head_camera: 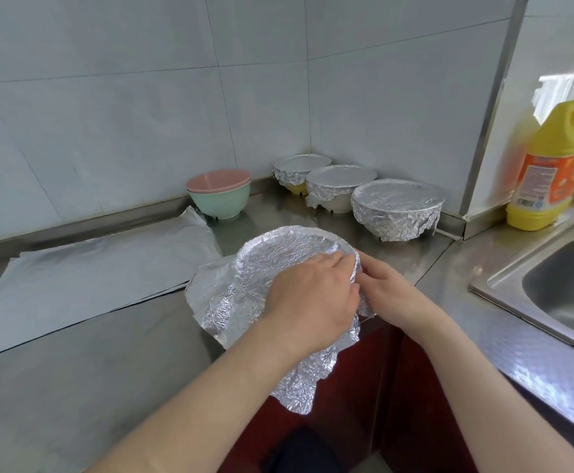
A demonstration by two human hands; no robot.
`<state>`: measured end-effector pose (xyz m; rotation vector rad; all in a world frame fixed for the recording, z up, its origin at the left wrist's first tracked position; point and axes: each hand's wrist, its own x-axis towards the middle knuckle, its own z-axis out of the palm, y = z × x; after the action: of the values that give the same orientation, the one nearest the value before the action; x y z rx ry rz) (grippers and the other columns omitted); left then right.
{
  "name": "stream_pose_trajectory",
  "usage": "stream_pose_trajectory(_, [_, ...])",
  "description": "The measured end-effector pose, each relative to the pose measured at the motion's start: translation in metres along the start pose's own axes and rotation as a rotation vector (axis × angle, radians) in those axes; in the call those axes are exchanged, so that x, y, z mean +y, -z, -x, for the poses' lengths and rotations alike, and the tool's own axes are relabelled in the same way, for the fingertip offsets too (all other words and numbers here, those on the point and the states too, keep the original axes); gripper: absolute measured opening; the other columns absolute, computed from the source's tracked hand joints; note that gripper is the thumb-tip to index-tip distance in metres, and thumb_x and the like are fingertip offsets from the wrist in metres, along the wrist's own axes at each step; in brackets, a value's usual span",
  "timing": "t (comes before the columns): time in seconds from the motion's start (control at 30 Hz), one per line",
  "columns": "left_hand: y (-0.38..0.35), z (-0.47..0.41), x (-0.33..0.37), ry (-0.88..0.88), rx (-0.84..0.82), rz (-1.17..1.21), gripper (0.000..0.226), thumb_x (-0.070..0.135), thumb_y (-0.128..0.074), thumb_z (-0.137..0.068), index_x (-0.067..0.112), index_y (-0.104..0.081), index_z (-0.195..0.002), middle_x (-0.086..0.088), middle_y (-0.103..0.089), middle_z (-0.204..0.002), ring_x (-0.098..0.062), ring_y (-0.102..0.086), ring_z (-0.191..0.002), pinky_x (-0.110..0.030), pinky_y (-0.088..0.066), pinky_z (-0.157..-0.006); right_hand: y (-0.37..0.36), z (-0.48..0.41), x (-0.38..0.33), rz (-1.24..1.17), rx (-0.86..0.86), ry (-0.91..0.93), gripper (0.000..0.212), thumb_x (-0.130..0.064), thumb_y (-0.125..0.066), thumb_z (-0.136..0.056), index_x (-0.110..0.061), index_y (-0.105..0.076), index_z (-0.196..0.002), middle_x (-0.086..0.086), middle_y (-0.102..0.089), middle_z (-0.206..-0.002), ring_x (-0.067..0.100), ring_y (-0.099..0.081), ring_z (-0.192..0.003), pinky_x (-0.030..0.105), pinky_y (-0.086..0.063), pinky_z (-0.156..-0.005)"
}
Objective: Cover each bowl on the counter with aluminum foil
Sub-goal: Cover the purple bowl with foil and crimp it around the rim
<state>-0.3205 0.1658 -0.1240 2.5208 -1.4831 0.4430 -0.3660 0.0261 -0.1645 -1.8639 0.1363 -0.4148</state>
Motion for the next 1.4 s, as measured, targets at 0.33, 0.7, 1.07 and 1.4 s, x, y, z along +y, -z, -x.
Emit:
stream_pose_trajectory(0.33, [-0.004, -0.004, 0.003, 0.047, 0.032, -0.012, 0.043, 0.028, -0.03, -0.102, 0.018, -0.037, -0.143, 0.001, -0.046, -0.145, -0.017, -0.043, -0.13, -0.034, -0.039, -0.097, -0.044, 0.01, -0.013, -0.817, 0.393, -0.331, 0.019, -0.018, -0.054, -0.088, -0.013, -0.069, -0.077, 0.002, -0.058, -0.062, 0.013, -0.056, -0.056, 0.022, -0.04, -0.051])
stream_pose_trajectory(0.7, [-0.005, -0.005, 0.002, 0.037, 0.036, 0.015, 0.044, 0.028, -0.03, -0.102, 0.017, -0.039, -0.143, 0.002, -0.045, -0.146, -0.014, -0.041, -0.132, -0.031, -0.037, -0.102, -0.038, 0.009, -0.022, -0.637, 0.271, -0.311, 0.034, -0.035, -0.045, -0.102, -0.012, -0.068, -0.108, 0.002, -0.075, -0.09, 0.01, -0.07, -0.084, 0.021, -0.048, -0.064])
stream_pose_trajectory(1.07, [0.023, -0.018, -0.012, 0.132, -0.204, 0.358, 0.042, 0.032, -0.045, -0.096, 0.023, -0.047, -0.136, 0.005, -0.051, -0.14, -0.017, -0.048, -0.127, -0.033, -0.039, -0.104, -0.03, 0.0, -0.027, -0.28, 0.39, -0.284, 0.038, -0.03, -0.049, -0.098, 0.002, -0.066, -0.086, 0.006, -0.049, -0.067, 0.017, -0.044, -0.059, 0.027, -0.032, -0.055])
stream_pose_trajectory(1.4, [0.017, -0.062, -0.116, 0.304, -0.065, 0.09, 0.021, 0.021, -0.049, -0.096, 0.028, -0.052, -0.077, -0.007, -0.066, -0.078, -0.022, -0.057, -0.067, -0.034, -0.05, -0.073, -0.009, -0.027, -0.036, 0.571, 0.445, -0.214, 0.022, -0.022, -0.061, -0.078, -0.003, -0.069, -0.069, 0.004, -0.042, -0.053, 0.021, -0.036, -0.053, 0.026, -0.032, -0.051])
